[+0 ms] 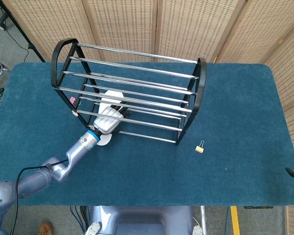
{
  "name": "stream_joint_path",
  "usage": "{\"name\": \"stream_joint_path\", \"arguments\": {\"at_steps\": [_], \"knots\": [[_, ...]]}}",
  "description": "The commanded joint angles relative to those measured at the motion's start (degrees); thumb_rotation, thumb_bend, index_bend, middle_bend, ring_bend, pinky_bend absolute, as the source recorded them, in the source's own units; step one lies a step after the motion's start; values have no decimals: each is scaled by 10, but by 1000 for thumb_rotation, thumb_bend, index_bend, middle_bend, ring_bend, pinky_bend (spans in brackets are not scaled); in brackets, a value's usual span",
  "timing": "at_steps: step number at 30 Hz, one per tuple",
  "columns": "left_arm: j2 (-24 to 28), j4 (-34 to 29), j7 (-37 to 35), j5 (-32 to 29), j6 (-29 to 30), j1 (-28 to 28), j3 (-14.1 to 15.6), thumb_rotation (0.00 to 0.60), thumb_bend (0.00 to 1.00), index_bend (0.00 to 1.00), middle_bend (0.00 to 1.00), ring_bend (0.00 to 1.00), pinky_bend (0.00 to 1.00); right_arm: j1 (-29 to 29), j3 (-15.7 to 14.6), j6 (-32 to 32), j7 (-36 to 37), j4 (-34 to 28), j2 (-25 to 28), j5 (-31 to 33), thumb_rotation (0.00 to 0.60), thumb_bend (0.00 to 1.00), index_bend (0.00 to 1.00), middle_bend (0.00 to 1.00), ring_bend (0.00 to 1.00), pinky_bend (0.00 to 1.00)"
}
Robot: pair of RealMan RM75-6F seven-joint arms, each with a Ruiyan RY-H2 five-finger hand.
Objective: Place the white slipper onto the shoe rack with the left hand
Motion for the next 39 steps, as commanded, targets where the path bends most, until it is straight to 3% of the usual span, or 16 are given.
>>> {"name": "stream_joint_path", "arguments": {"at_steps": [1,9,17,25,34,39], "knots": [[3,-20,9,3,4,0,-1,600,195,340,149,73,271,-1,1,2,1,-1,1,0,600,0,0,0,0,0],[20,-78,17,21,18,7,11,600,194,340,149,73,271,-3,0,4,5,-1,3,-2,600,0,0,0,0,0],[53,-147,-30,76,49,17,47,600,194,348,153,80,269,-3,0,6,2,-4,3,-6,600,0,0,0,0,0],[103,-230,-83,138,109,48,97,600,195,356,158,86,265,-3,-1,6,-2,-8,2,-8,600,0,0,0,0,0],[167,-261,-122,189,218,117,149,600,194,356,158,85,263,-7,-3,16,0,-13,5,-15,600,0,0,0,0,0],[203,-265,-117,194,279,168,168,600,195,356,158,59,185,-9,-3,21,3,-17,7,-21,600,0,0,0,0,0]]}}
